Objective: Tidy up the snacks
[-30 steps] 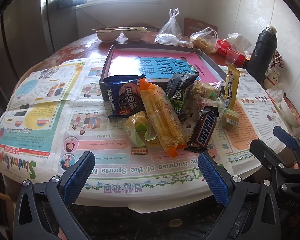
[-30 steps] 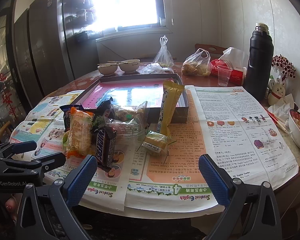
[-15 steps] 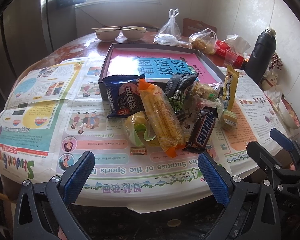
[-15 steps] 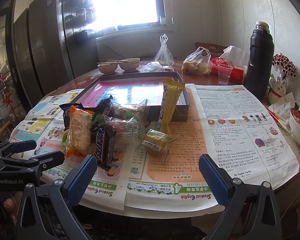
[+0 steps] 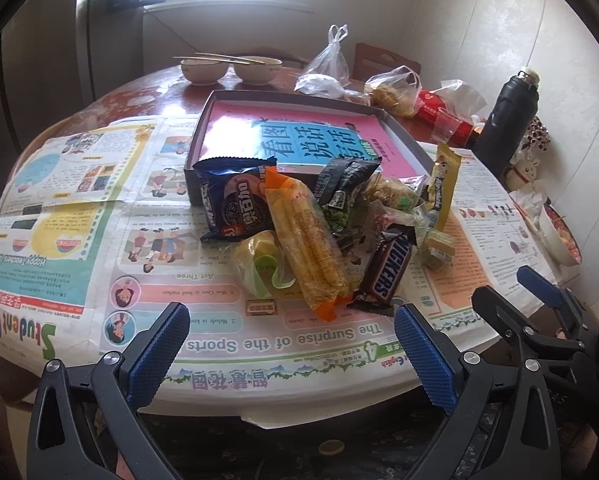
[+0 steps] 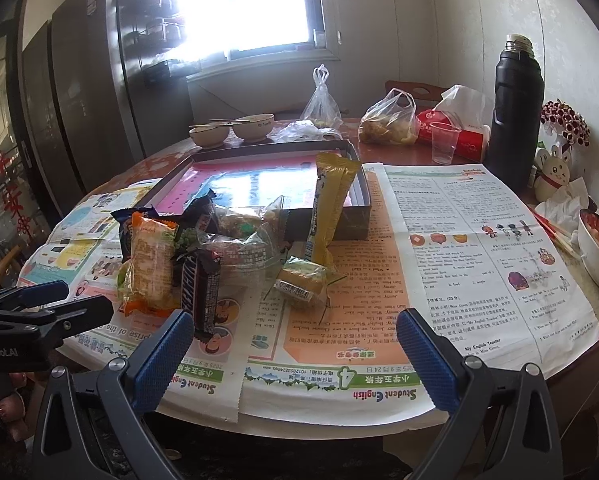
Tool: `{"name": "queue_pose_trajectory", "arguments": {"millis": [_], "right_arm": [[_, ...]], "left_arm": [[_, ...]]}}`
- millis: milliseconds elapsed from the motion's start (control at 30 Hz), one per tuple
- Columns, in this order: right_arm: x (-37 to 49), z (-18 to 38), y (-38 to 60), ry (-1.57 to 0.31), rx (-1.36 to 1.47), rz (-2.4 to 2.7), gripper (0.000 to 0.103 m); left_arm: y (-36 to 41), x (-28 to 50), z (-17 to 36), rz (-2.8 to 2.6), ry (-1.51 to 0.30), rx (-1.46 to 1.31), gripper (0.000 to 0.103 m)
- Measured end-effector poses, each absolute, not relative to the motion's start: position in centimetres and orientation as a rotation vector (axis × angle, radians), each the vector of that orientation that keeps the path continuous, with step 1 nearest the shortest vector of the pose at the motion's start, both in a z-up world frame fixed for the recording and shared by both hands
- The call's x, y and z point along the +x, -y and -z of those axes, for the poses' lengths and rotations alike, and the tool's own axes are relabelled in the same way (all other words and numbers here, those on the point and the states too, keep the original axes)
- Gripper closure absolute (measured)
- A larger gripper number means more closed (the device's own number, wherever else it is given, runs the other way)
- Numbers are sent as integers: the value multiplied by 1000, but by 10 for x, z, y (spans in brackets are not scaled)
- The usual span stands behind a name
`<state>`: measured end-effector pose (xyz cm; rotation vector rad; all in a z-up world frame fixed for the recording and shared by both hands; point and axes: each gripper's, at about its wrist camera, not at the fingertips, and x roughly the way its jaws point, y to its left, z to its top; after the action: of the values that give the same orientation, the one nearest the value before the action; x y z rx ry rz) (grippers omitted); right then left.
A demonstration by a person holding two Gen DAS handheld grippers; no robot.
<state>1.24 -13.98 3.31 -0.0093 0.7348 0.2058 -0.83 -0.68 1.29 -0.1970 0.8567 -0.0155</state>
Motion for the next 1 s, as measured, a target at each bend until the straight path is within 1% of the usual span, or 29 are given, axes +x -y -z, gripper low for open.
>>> {"name": "queue_pose_trajectory", "arguments": {"millis": [100, 233, 300, 367, 400, 467, 567, 867, 1000], "right_arm": [[16, -32, 144, -739, -2, -201, 1], [21, -28, 150, -746, 9, -193, 1], [25, -25, 154, -756, 15, -188, 1], [28, -23, 157, -767, 29, -194, 1], [30, -21, 158, -775, 33, -195, 1], [33, -18, 159, -783, 31, -194, 1], [41, -14, 159, -794, 14, -196, 1], [66, -5, 155, -816, -20, -227, 1], [71, -5, 146, -803, -55, -244, 6]], "left_arm": [[8, -5, -13, 35, -862, -204, 8], [12, 1, -10, 61, -879, -210, 26], [13, 5, -8, 74, -890, -217, 31], [14, 8, -7, 87, -898, -223, 40], [14, 9, -6, 94, -901, -226, 43], [14, 12, -5, 112, -910, -241, 53], [14, 17, -2, 137, -926, -265, 60], [12, 31, 1, 154, -956, -328, 62], [14, 38, 5, 155, -984, -348, 62]]}}
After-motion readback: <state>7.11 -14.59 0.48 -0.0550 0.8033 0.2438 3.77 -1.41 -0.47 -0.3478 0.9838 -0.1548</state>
